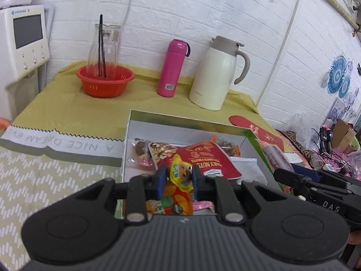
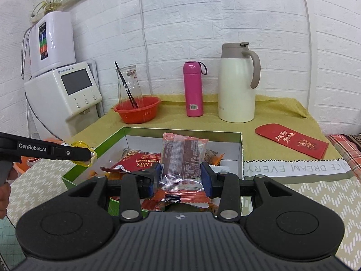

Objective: Organize snacks
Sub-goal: 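Carry both packets into the green box and open both grippers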

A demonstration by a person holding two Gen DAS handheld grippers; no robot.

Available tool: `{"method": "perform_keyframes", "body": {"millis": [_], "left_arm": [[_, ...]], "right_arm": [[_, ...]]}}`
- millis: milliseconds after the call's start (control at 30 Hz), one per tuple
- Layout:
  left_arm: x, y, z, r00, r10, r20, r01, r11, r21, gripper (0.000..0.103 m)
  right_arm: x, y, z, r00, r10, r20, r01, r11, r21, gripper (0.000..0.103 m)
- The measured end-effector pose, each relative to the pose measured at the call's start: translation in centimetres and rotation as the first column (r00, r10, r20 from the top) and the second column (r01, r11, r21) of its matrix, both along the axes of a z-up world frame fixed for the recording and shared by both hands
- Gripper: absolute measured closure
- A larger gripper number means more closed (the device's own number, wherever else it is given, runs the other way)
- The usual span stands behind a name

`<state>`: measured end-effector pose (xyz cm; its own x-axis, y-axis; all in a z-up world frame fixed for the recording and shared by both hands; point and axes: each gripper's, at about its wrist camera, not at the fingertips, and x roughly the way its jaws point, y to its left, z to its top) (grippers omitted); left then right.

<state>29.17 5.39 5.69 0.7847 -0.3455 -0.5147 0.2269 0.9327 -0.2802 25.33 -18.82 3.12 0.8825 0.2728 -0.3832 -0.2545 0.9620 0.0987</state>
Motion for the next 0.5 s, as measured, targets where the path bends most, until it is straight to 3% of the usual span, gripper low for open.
{"method": "perform_keyframes", "body": {"millis": [167, 200, 233, 267, 300, 367, 500], "left_arm": [[1.2, 0.1, -0.6, 1.000, 0.003, -0.011, -0.003, 1.000, -0.002, 0.089], [1.4, 0.2, -0.7, 1.000, 0.000, -0.010, 0.000, 1.000, -0.005, 0.088], [1.4, 0.2, -0.8, 1.000, 0.002, -0.008, -0.002, 1.000, -0.011, 0.084], [1.4, 0.3, -1.0, 1.000, 0.007, -0.007, -0.007, 1.000, -0.022, 0.050], [1.3, 0.4, -1.1, 1.000, 0.018, -0.002, -0.018, 0.999, -0.043, 0.037], [1.0, 0.6, -1.3, 0.999, 0.038, 0.008, -0.037, 0.997, -0.062, 0.037], [0.9, -0.3, -1.4, 0.995, 0.097, 0.015, -0.098, 0.994, 0.051, 0.036]], "right_arm": [[2.1, 0.4, -0.9, 1.000, -0.005, -0.002, 0.005, 1.000, -0.015, 0.036], [2.5, 0.5, -1.1, 1.000, 0.000, 0.006, 0.000, 1.000, -0.019, 0.031], [2.8, 0.6, -1.4, 1.000, 0.004, 0.008, -0.003, 1.000, -0.026, 0.026], [3.1, 0.7, -1.6, 1.000, 0.004, -0.001, -0.004, 0.999, -0.041, 0.019], [3.3, 0.8, -1.9, 1.000, 0.001, -0.015, -0.002, 0.998, -0.057, 0.000], [3.0, 0.9, -2.4, 1.000, 0.000, -0.014, -0.002, 0.997, -0.074, 0.000], [2.4, 1.0, -2.7, 1.000, 0.021, -0.007, -0.022, 0.996, -0.081, 0.000]]}}
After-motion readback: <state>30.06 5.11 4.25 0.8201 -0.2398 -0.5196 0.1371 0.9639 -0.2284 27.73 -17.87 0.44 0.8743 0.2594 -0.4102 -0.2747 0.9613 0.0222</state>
